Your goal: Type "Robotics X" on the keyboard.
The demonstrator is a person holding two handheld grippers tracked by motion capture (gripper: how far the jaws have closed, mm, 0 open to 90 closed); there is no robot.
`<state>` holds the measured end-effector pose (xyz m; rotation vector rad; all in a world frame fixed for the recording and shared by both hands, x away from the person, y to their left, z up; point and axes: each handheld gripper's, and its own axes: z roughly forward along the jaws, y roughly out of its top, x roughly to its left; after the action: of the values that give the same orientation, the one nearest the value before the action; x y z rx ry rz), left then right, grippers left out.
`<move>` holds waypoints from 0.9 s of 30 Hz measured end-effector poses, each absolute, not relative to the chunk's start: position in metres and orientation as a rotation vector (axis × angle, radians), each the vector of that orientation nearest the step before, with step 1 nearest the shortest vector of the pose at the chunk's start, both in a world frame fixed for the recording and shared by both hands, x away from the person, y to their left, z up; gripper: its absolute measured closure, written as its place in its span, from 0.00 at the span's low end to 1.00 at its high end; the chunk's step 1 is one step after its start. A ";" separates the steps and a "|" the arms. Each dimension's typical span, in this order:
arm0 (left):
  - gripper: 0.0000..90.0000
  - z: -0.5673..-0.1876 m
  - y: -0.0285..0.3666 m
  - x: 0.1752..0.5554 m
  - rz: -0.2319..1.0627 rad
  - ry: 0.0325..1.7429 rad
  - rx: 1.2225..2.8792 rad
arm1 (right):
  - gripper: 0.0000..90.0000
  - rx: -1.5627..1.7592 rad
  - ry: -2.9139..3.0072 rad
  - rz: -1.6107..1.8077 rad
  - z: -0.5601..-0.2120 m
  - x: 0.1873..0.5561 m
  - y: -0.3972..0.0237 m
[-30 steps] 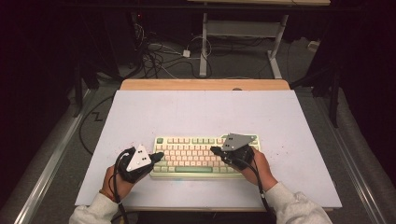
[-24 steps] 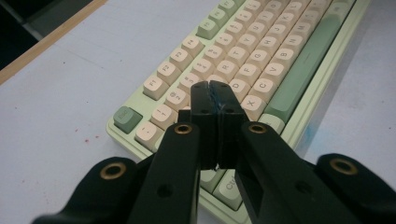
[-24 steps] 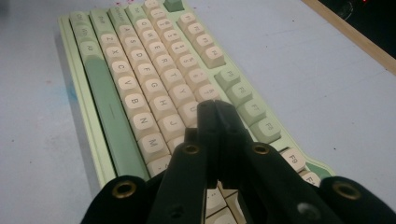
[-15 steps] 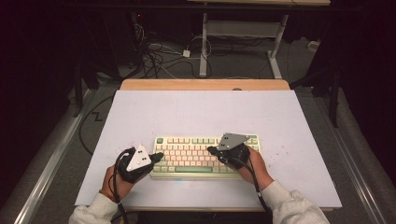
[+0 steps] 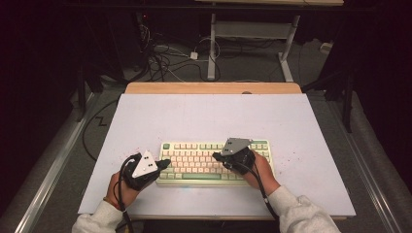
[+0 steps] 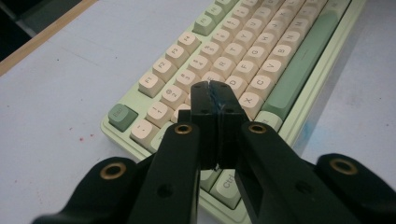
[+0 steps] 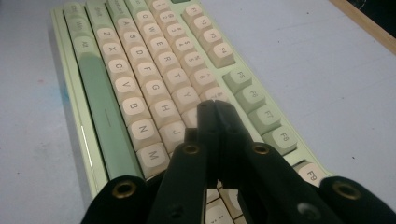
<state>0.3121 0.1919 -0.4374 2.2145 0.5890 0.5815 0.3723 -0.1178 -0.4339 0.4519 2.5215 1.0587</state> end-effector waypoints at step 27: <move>0.96 -0.439 0.191 0.313 0.570 0.580 2.228 | 1.00 0.476 2.577 0.969 -0.447 0.386 -0.105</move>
<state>0.3127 0.1911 -0.4390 2.2277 0.5804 0.5700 0.3863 -0.1055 -0.4466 0.4758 2.5771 0.9689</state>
